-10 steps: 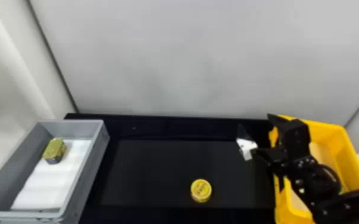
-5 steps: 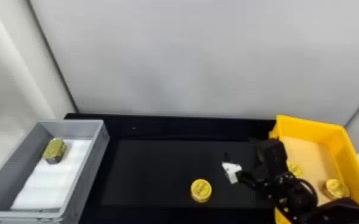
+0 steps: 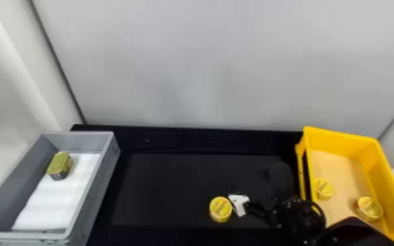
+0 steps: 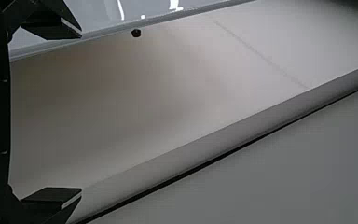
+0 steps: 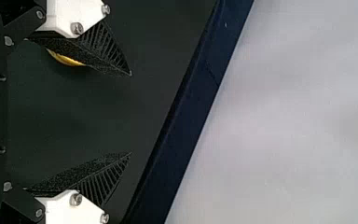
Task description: Pick up the round yellow can and place it in the yellow rectangular box
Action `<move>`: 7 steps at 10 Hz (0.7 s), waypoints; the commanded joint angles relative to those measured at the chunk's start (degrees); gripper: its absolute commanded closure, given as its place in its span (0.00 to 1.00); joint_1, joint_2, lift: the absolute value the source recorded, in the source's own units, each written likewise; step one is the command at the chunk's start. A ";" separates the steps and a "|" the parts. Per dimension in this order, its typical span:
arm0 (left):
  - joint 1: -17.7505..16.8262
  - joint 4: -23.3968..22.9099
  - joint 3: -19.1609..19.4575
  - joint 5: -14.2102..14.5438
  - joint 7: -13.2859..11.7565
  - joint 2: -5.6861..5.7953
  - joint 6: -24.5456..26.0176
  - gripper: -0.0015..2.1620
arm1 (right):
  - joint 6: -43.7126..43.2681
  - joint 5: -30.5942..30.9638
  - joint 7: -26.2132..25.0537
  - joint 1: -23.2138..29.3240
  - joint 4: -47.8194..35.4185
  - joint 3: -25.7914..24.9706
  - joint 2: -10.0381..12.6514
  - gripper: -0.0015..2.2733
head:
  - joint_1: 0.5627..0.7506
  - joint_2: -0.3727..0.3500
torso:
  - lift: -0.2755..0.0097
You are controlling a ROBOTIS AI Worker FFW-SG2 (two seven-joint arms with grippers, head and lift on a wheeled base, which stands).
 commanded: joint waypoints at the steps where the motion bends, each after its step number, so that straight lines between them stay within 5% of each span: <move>1: -0.40 0.26 0.12 -0.51 -0.38 -0.15 -0.18 0.04 | 2.09 -1.23 0.20 -2.44 2.16 3.03 -0.42 0.10 | 0.70 0.53 | 0.77; 7: -0.84 0.79 0.12 -0.87 -0.82 -0.15 -0.53 0.04 | 2.79 -1.75 2.49 -8.42 7.26 11.91 -0.69 0.10 | 0.70 0.53 | 0.77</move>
